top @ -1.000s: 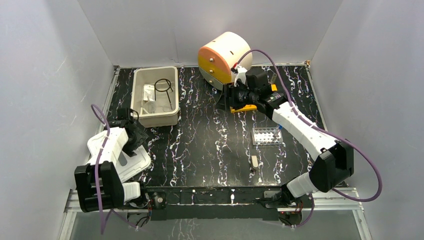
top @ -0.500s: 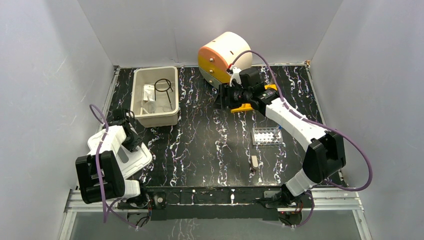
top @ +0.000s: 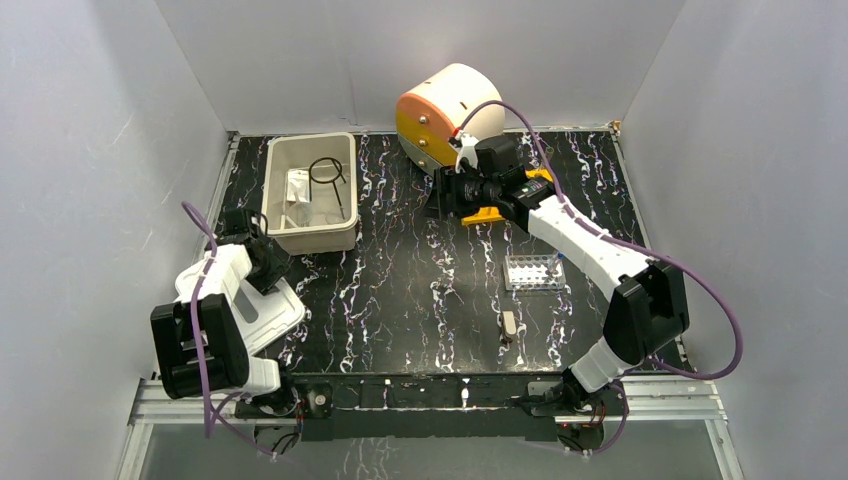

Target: Organize the chemistry lab equipment

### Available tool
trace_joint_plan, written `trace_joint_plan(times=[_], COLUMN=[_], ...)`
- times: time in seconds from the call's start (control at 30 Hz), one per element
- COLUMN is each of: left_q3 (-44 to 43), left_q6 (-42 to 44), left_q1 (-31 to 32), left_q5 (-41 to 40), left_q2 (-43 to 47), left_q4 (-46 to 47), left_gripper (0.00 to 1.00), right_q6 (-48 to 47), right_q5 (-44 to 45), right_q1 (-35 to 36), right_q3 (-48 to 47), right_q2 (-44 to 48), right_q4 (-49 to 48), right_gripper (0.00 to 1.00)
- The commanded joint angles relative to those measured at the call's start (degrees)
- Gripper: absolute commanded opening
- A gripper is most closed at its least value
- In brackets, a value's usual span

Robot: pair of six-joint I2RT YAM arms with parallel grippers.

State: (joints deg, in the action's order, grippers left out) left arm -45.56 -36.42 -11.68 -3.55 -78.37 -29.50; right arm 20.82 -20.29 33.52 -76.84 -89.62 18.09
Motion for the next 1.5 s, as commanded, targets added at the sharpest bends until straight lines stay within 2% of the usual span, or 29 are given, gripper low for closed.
trace_joint_plan(times=[0.0,0.2,0.43,0.47,0.6,0.67,0.77,1.2,1.47], left_q3=[-0.76,-1.51,-2.16,-2.35,-3.01,-3.63,-4.90,-7.93,-6.91], left_q6=[1.13,1.67,2.43,2.87,4.30,4.43,4.44,-1.33,-3.96], left_q1=[-0.29,-0.27,-0.18,-0.18,-0.09,-0.09,-0.11,-0.09,-0.09], left_q5=[1.95,0.74,-1.54,-1.57,-0.37,-0.05,-0.11,-2.00,1.99], left_q2=[-1.48,-5.76,-9.29,-9.94,-10.75,-9.87,-8.08,7.97,13.25], left_q4=[0.74,0.45,-1.28,-1.73,-2.76,-2.99,-4.64,-14.78,-14.16], left_gripper=[0.39,0.43,0.37,0.36,0.18,0.12,0.09,0.10,0.10], right_q6=[-0.07,-0.66,-0.87,-0.87,-0.97,-1.04,-1.42,-0.76,8.37], right_q5=[-0.82,-0.35,-0.28,-0.32,-0.21,-0.06,0.46,5.51,-1.00], right_q1=[0.44,0.43,0.42,0.45,0.57,0.89,1.40,10.62,16.57], right_q3=[-2.34,-2.76,-2.72,-2.71,-2.53,-2.44,-2.26,-2.70,-2.83], right_q2=[-0.72,-1.25,-1.78,-1.85,-1.79,-1.57,-1.33,-1.61,-6.73], right_q4=[-3.61,-3.11,-3.23,-3.23,-3.41,-3.49,-3.40,-2.80,-9.02], right_gripper=[0.69,0.69,0.69,0.69,0.69,0.69,0.69,0.74,0.81])
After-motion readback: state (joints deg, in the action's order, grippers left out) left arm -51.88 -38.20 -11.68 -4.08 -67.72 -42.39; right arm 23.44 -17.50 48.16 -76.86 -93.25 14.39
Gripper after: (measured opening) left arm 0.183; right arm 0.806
